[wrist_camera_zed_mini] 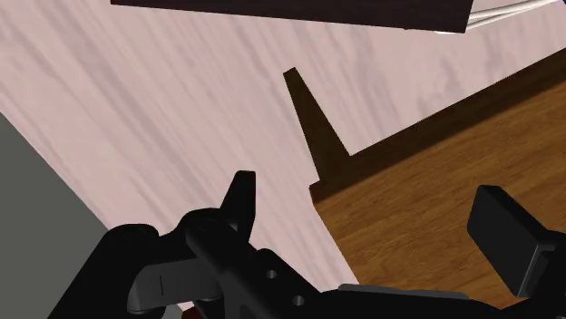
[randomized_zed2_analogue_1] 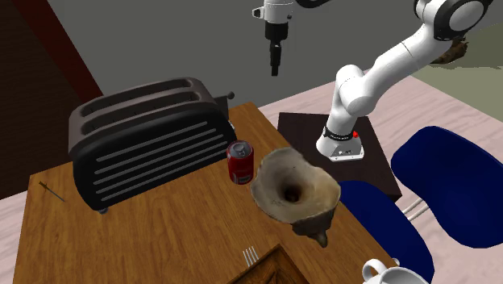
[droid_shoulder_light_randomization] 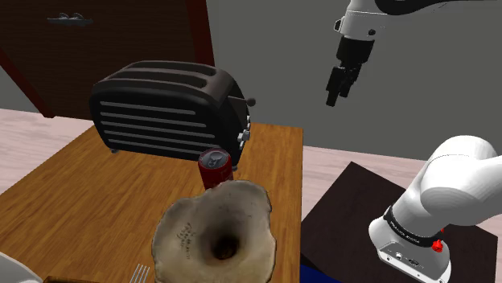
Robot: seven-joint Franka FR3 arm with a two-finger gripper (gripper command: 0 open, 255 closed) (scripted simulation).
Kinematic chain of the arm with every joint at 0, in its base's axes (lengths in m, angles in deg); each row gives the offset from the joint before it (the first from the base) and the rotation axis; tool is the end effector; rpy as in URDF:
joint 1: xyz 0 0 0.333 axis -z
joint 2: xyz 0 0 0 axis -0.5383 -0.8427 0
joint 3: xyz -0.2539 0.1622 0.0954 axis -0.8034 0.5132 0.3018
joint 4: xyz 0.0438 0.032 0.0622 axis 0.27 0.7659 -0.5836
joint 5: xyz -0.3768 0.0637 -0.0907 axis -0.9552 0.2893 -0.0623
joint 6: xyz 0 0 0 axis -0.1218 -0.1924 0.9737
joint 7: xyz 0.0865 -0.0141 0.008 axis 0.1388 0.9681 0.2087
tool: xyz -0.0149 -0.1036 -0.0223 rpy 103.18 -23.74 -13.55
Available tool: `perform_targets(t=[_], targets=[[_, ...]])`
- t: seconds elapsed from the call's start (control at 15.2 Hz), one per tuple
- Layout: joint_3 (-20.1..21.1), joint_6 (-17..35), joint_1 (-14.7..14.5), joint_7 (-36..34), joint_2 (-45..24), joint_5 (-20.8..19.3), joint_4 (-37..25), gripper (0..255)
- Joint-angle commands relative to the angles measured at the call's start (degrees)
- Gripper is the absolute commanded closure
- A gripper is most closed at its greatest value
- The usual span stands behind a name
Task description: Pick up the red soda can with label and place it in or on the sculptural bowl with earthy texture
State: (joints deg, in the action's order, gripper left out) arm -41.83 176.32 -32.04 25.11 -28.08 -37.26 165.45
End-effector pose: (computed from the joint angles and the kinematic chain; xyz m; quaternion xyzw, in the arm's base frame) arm 0.3137 -0.0226 0.5579 -0.9978 -0.0208 0.0028 0.0626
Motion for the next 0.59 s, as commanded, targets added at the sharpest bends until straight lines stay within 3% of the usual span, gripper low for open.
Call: perform_targets(t=[0.0, 0.53], targets=[[0.0, 0.0, 0.0, 0.0, 0.0, 0.0, 0.0, 0], [10.0, 3.1, -4.9, -8.5, -6.2, 4.8, -4.3, 0]])
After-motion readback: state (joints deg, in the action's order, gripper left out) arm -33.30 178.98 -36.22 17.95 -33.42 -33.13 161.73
